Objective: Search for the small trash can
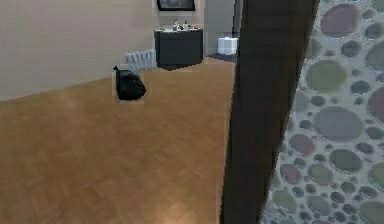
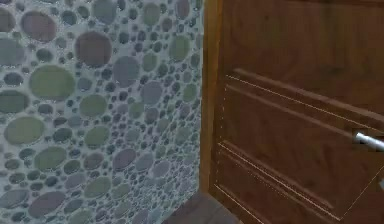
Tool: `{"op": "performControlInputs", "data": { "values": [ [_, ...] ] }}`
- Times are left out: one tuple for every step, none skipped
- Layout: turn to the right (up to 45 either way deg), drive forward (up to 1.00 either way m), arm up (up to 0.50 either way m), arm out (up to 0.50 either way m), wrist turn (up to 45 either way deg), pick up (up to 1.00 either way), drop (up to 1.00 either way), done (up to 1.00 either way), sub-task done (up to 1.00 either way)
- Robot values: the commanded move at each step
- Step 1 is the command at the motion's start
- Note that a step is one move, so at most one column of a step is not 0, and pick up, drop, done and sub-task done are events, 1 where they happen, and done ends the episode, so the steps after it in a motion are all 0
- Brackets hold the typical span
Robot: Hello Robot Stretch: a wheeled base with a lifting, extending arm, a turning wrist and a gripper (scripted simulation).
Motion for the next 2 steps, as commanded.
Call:
{"op": "performControlInputs", "data": {
  "values": [
    [-39.0,0.0,0.0,0.0,0.0,0.0,0.0,0.0,0.0],
    [0.0,0.45,0.0,0.0,0.0,0.0,0.0,0.0,0.0]
  ]
}}
